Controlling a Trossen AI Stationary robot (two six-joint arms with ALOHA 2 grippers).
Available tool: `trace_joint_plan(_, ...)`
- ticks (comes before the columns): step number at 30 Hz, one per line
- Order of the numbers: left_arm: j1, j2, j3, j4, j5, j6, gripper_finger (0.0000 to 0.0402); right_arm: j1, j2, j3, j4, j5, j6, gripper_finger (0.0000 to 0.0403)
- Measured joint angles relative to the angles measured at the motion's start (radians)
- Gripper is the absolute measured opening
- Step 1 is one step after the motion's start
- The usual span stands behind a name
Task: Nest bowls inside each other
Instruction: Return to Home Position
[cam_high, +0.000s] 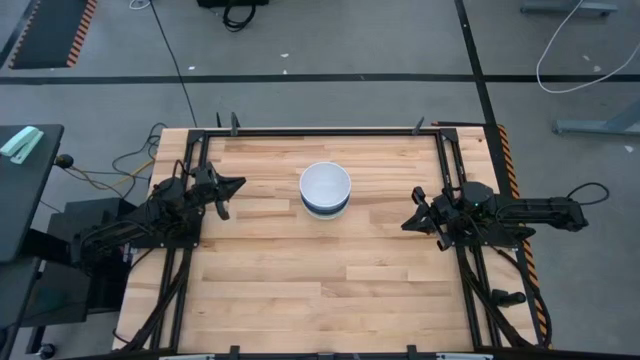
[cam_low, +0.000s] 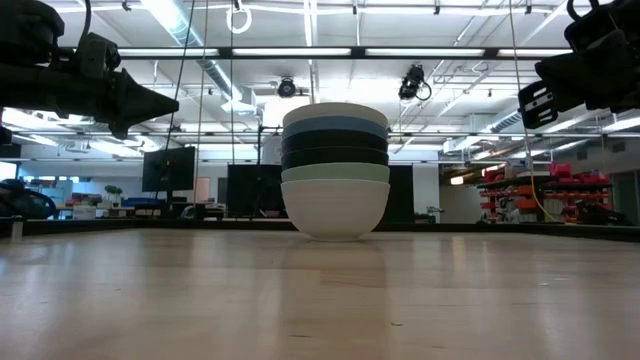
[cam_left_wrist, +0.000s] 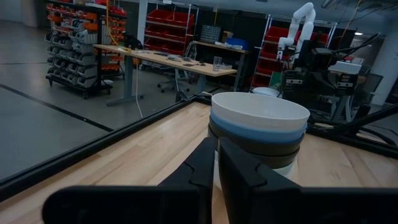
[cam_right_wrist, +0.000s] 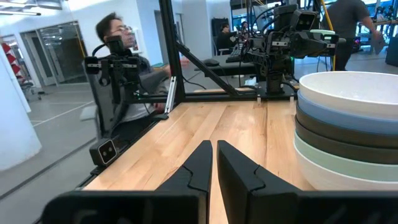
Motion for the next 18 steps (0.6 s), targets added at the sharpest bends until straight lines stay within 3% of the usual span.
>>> trace_joint_plan(18, 0.0, 0.0, 0.0, 0.0, 0.0, 0.0, 0.0033, 0.0, 0.0, 0.0, 0.0, 0.0, 0.0, 0.0032)
